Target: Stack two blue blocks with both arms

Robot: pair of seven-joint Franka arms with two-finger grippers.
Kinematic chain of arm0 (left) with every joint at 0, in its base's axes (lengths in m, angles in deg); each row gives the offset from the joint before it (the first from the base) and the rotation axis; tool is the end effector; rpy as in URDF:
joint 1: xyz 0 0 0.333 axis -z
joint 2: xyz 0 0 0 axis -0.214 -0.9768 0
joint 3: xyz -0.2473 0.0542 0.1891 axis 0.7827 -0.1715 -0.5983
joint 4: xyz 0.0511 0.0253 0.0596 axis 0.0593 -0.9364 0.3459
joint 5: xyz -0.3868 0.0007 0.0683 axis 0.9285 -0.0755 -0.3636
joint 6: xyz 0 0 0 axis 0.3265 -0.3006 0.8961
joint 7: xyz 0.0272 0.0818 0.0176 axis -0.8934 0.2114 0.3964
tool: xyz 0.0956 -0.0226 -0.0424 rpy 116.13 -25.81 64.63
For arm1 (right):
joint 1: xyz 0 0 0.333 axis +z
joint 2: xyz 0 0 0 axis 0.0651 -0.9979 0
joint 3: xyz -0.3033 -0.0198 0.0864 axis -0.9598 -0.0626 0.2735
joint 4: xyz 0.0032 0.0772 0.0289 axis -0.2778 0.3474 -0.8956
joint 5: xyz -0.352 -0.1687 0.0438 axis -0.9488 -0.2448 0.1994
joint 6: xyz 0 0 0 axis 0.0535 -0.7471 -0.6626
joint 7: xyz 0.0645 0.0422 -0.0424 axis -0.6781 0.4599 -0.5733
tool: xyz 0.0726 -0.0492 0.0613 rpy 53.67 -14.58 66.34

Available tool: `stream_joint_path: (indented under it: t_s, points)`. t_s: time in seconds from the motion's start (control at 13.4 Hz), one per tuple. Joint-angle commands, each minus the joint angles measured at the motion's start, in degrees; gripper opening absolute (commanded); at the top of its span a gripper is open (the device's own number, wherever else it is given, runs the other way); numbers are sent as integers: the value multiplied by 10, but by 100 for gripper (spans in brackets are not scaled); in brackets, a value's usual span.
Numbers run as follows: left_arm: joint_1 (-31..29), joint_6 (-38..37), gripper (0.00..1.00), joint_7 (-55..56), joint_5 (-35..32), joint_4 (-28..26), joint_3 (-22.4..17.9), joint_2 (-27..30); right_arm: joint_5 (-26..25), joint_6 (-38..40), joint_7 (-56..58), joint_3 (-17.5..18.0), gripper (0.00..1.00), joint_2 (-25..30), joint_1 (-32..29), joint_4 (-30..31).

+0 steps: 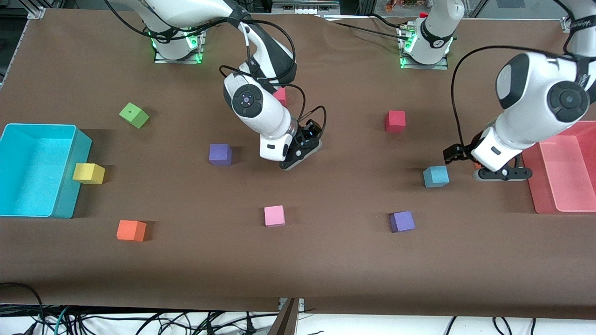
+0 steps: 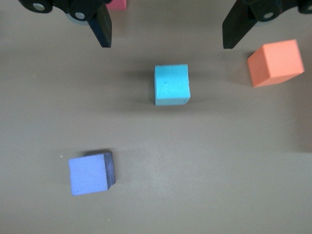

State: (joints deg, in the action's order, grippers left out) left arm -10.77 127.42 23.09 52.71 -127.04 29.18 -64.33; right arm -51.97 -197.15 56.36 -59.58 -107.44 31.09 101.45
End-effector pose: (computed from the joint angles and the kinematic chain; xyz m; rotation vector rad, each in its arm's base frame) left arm 0.5943 -0.0530 0.3882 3.1270 0.0648 -0.0607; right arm 0.5201 0.4857 0.3214 -2.6505 -0.7716 -0.0150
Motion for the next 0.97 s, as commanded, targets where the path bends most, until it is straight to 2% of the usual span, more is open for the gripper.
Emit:
stream_joint_path:
  t_s: [0.0, 0.07, 0.15, 0.3, 0.52, 0.6, 0.74, 0.89]
  points:
    - [-8, 71, 100, -8, -16, -32, 1, -25, 24, -22, 61, 65, 100, 89, -68, 121]
    - [-11, 111, 100, -10, -16, -52, 0, -37, 25, -21, 89, 81, 100, 102, -89, 142]
    - [-13, 151, 100, -28, -16, -68, -1, -49, 37, -14, 131, 81, 100, 115, -98, 151]
    - [-15, 222, 100, -51, -11, -93, -6, -72, 62, -1, 146, 82, 100, 133, -102, 169]
    - [-15, 231, 100, -51, -10, -100, -11, -96, 89, 39, 100, 99, 100, 153, -114, 160]
    - [-15, 232, 100, -51, -9, -105, -12, -97, 97, 28, 95, 117, 100, 150, -114, 158]
    - [-15, 234, 100, -46, -8, -111, -12, -105, 100, 10, 103, 121, 100, 140, -116, 165]
    - [-13, 251, 99, -46, -8, -126, -12, -108, 101, -62, 169, 123, 100, 113, -114, 189]
